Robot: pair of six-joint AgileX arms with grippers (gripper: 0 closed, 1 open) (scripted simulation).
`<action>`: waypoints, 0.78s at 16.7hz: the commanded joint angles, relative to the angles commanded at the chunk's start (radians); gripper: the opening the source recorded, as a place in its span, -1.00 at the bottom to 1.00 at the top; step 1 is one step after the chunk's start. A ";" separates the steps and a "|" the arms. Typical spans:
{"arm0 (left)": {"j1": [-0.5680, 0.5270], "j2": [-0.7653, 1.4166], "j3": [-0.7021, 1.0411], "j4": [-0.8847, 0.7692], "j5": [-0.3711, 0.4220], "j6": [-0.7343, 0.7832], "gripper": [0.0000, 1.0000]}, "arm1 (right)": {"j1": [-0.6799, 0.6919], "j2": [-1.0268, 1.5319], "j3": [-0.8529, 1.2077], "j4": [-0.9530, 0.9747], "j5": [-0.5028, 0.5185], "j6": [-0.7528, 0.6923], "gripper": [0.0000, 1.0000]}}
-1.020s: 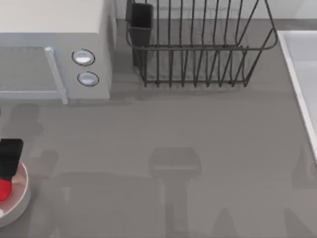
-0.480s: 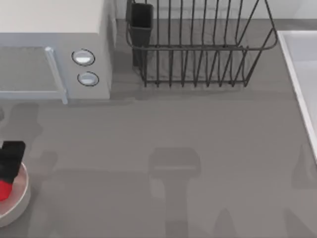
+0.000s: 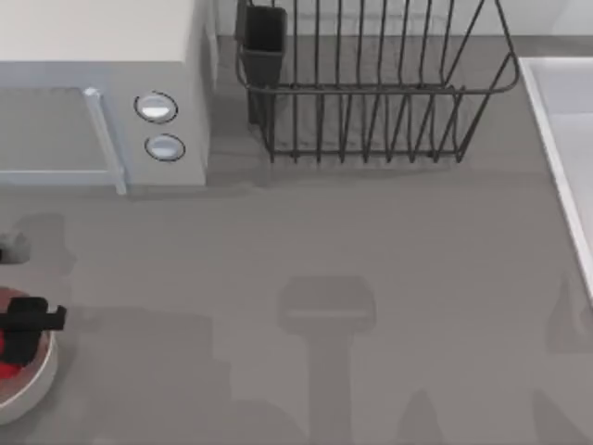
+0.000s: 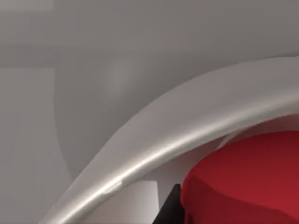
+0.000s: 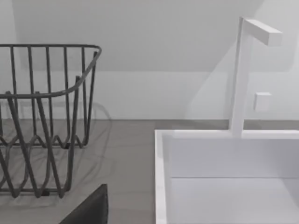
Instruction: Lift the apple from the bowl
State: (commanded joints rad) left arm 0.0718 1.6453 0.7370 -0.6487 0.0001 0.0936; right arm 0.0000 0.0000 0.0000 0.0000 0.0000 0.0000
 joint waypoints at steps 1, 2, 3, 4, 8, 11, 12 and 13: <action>0.001 0.016 -0.019 0.029 0.000 0.001 1.00 | 0.000 0.000 0.000 0.000 0.000 0.000 1.00; 0.001 0.027 -0.032 0.048 0.000 0.001 1.00 | 0.000 0.000 0.000 0.000 0.000 0.000 1.00; 0.001 0.032 -0.037 0.056 0.000 0.001 1.00 | 0.000 0.000 0.000 0.000 0.000 0.000 1.00; 0.001 0.032 -0.038 0.056 0.000 0.001 1.00 | 0.000 0.000 0.000 0.000 0.000 0.000 1.00; 0.001 0.032 -0.038 0.056 0.000 0.001 0.70 | 0.000 0.000 0.000 0.000 0.000 0.000 1.00; 0.001 0.032 -0.038 0.056 0.000 0.001 0.25 | 0.000 0.000 0.000 0.000 0.000 0.000 1.00; 0.001 0.032 -0.038 0.056 0.000 0.001 0.10 | 0.000 0.000 0.000 0.000 0.000 0.000 1.00; 0.001 0.032 -0.038 0.056 0.000 0.001 -0.06 | 0.000 0.000 0.000 0.000 0.000 0.000 1.00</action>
State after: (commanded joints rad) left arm 0.0730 1.6778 0.6994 -0.5924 0.0001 0.0947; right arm 0.0000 0.0000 0.0000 0.0000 0.0000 0.0000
